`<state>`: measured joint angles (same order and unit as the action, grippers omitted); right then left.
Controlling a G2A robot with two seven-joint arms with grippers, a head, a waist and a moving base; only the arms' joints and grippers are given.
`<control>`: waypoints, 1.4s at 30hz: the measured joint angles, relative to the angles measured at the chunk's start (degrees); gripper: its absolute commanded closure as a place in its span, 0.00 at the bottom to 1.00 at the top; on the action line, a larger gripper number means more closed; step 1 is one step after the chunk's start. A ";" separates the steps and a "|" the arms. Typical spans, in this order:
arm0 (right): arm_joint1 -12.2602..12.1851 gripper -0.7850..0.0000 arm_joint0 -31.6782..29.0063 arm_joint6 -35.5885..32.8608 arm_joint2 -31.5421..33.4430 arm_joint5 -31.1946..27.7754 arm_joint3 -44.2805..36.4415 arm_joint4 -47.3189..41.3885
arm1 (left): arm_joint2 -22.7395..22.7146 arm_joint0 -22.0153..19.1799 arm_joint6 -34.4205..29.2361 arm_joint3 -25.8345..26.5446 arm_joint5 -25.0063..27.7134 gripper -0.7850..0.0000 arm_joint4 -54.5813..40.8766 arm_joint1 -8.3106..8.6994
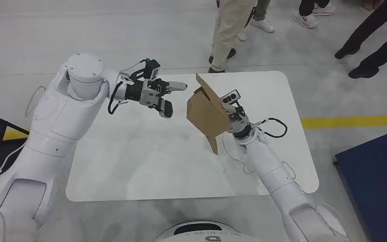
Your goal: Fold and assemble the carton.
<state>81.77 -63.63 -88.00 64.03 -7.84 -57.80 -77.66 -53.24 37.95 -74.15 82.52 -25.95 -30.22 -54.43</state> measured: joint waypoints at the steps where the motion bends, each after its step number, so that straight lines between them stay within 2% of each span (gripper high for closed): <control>1: 0.00 1.00 0.00 0.00 0.00 0.00 0.00 0.00 | 0.00 0.01 0.00 0.02 0.01 0.00 0.01 0.00; 4: 0.00 1.00 0.00 0.00 0.00 0.00 0.00 0.00 | 0.48 0.48 2.92 2.10 0.80 0.00 3.84 0.31; 6: -0.03 1.00 -0.31 0.77 0.14 -0.04 -0.43 0.29 | -0.95 1.42 3.57 2.99 2.93 0.00 7.29 0.65; 12: -0.39 1.00 -1.88 3.74 1.76 0.43 -1.38 1.38 | -8.21 5.47 1.10 4.31 13.29 0.00 0.06 2.13; 16: -0.41 1.00 -2.24 3.90 2.14 0.75 -1.23 1.87 | -9.63 6.88 -2.63 7.64 15.72 0.00 2.17 2.85; 23: -0.28 1.00 -2.46 3.79 2.15 1.10 -1.35 2.85 | -5.20 4.20 -3.84 10.55 13.11 0.00 7.38 2.26; 32: -0.12 1.00 -2.87 3.40 2.39 1.30 -1.71 3.33 | 2.60 -1.85 -2.71 4.83 9.69 0.00 8.56 -0.17; 42: 0.07 1.00 -2.97 3.04 2.52 1.98 -2.00 3.78 | 8.44 -5.63 -3.59 0.33 10.64 0.00 8.59 -2.48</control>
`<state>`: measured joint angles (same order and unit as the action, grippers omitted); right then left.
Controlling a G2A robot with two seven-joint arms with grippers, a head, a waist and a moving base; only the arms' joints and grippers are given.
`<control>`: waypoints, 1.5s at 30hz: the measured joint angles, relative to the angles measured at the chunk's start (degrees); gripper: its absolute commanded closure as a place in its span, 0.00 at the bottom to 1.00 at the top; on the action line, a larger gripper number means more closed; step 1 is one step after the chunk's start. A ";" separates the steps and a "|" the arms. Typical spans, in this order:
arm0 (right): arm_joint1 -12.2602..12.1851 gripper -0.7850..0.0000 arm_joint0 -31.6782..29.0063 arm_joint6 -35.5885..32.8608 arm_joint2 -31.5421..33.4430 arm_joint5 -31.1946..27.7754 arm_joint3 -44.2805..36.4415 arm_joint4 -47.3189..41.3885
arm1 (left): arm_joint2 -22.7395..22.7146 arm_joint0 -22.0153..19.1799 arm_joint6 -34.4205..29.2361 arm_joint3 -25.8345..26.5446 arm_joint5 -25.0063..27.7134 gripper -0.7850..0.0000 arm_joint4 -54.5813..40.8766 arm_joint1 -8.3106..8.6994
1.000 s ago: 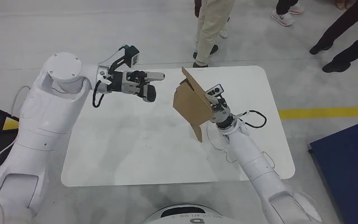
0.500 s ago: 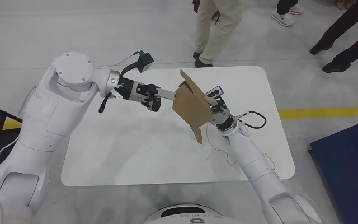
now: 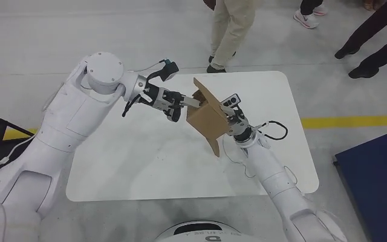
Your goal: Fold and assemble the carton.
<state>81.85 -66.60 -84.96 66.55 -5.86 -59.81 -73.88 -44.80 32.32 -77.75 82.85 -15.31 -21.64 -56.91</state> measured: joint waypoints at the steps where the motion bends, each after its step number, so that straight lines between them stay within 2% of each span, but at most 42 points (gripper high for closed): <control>1: 0.03 1.00 0.04 0.05 -0.03 0.08 0.06 0.03 | 0.22 -0.26 -0.06 -0.27 0.05 0.00 0.04 -0.12; 10: 0.28 1.00 0.40 -0.02 -0.13 0.51 0.50 0.27 | 0.31 -1.53 -1.02 -2.41 0.15 0.00 0.02 -0.52; 22: 0.31 1.00 0.48 -0.12 -0.04 1.87 0.72 0.25 | -0.27 -0.84 -0.81 -2.48 0.54 0.00 -1.12 -0.50; 25: 0.31 1.00 0.48 -0.12 -0.04 1.87 0.71 0.24 | -2.61 1.65 0.98 -3.30 2.86 0.00 -7.35 -0.45; 30: 0.16 1.00 -0.70 1.46 0.36 1.95 -1.55 1.01 | -8.41 5.95 -0.20 -7.09 5.82 0.00 -20.65 0.13; 34: 0.00 1.00 -1.00 0.47 1.24 0.87 -1.57 1.38 | -12.34 9.76 -4.76 -10.18 3.81 0.00 -35.40 0.04; 37: -0.13 1.00 -0.66 0.47 1.76 -0.80 -0.94 2.77 | -10.45 11.97 -9.40 -13.67 -2.95 0.00 -49.21 -1.23; 39: -0.32 1.00 -0.33 1.29 1.88 -2.03 -0.52 5.88 | -9.23 11.73 -7.90 -15.46 -4.78 0.00 -53.44 -1.61; 45: -0.33 1.00 -0.33 1.32 1.86 -2.00 -0.52 5.61 | -9.30 11.66 -7.06 -15.29 -4.14 0.00 -52.68 -1.57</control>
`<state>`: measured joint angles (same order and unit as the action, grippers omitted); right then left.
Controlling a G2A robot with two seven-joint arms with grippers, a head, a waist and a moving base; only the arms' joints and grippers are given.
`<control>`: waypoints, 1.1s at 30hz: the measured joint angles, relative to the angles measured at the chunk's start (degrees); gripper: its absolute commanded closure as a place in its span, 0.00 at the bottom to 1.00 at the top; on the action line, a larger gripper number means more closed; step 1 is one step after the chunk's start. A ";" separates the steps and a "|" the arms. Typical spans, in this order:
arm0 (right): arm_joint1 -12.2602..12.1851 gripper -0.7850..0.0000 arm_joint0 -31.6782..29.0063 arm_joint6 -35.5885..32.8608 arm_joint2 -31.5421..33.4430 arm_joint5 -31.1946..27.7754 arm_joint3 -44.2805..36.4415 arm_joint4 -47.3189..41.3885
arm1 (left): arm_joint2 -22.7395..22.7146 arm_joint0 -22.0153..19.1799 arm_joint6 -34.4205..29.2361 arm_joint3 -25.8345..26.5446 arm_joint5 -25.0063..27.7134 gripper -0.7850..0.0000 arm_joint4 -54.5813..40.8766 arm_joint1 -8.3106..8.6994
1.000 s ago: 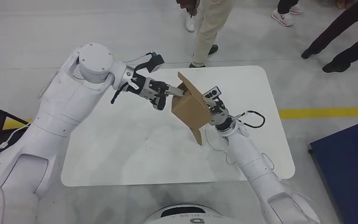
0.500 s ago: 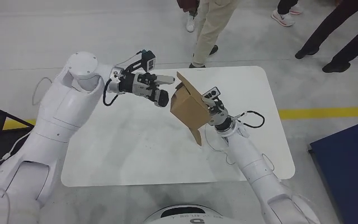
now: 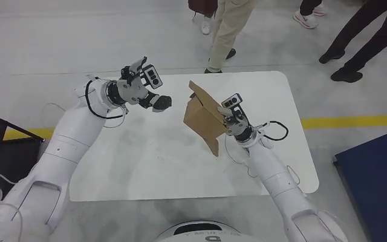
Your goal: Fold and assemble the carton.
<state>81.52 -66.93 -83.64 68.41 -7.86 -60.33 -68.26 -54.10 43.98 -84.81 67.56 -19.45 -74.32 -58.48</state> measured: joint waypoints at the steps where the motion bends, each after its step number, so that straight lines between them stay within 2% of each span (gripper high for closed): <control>1: 0.00 1.00 0.00 0.00 0.00 0.00 0.00 0.01 | -0.01 0.01 0.00 0.01 0.00 0.00 -0.02 0.00; 8: 0.05 1.00 -1.42 2.82 -0.64 0.52 -2.49 0.92 | -1.26 1.56 4.61 2.01 -1.85 0.00 -4.31 -0.55; 16: 0.41 1.00 -1.44 3.18 -2.08 0.60 -2.18 1.41 | 1.61 -0.09 6.78 0.81 -5.06 0.00 -3.75 -2.21; 24: 0.52 1.00 -1.26 2.80 -2.07 0.05 -1.84 1.32 | 6.20 -1.94 6.42 -2.22 -6.47 0.00 -3.31 -4.57; 33: 0.50 1.00 -1.69 2.54 -1.80 -0.15 -2.38 1.32 | 7.28 -3.37 5.12 -4.58 -5.15 0.00 -5.92 -5.57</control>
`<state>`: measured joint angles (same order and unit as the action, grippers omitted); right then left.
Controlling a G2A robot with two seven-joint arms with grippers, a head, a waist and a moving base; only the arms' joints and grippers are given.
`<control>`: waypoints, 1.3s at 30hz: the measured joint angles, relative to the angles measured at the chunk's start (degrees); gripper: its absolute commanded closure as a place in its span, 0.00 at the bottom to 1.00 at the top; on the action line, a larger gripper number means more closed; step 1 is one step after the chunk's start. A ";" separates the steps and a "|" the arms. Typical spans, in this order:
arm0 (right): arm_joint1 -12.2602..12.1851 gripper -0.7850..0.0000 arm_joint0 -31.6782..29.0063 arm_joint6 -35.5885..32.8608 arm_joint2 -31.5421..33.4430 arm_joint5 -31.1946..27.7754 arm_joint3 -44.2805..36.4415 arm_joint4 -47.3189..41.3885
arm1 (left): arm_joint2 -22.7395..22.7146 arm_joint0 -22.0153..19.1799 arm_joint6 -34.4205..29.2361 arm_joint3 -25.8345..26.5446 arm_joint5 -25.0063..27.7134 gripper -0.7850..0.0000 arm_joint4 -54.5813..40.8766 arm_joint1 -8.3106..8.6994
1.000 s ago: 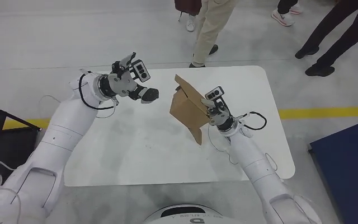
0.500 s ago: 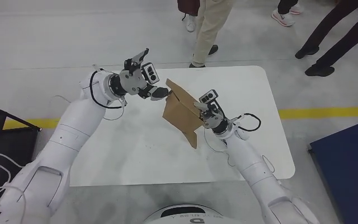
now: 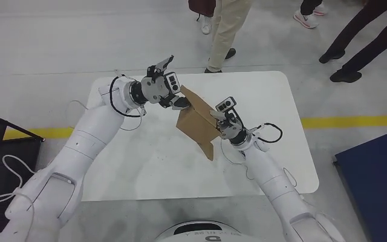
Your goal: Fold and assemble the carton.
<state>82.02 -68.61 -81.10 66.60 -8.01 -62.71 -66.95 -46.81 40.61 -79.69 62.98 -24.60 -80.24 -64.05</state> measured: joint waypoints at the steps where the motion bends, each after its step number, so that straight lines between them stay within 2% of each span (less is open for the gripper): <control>1: -0.01 1.00 -0.03 0.00 0.05 0.00 -0.08 0.01 | -0.14 -0.02 -0.24 0.16 0.24 0.00 -0.50 0.02; 12: -0.15 1.00 -0.69 -0.08 0.32 0.19 -1.37 0.77 | -2.81 -0.42 0.08 -0.47 -0.08 0.00 2.45 2.21; 25: -0.56 1.00 -2.59 -0.20 1.17 0.14 -3.40 1.60 | 4.91 -1.72 0.97 -0.43 -0.97 0.00 -0.58 0.18; 35: -0.75 1.00 -3.42 -0.28 1.43 0.32 -4.07 1.71 | 6.93 -3.95 1.03 -0.24 -1.03 0.00 3.79 0.83; 37: -0.77 1.00 -3.41 -0.28 1.44 0.34 -4.07 1.83 | 7.28 -4.12 1.17 0.39 -1.17 0.06 4.66 1.25; 39: -0.80 1.00 -3.38 -0.28 1.45 0.33 -4.08 1.96 | 7.70 -4.38 1.40 1.06 -1.40 0.19 5.58 1.80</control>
<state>81.22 -71.99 -81.38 68.05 -7.68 -66.79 -64.98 -39.12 36.23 -78.29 64.04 -26.00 -74.66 -62.25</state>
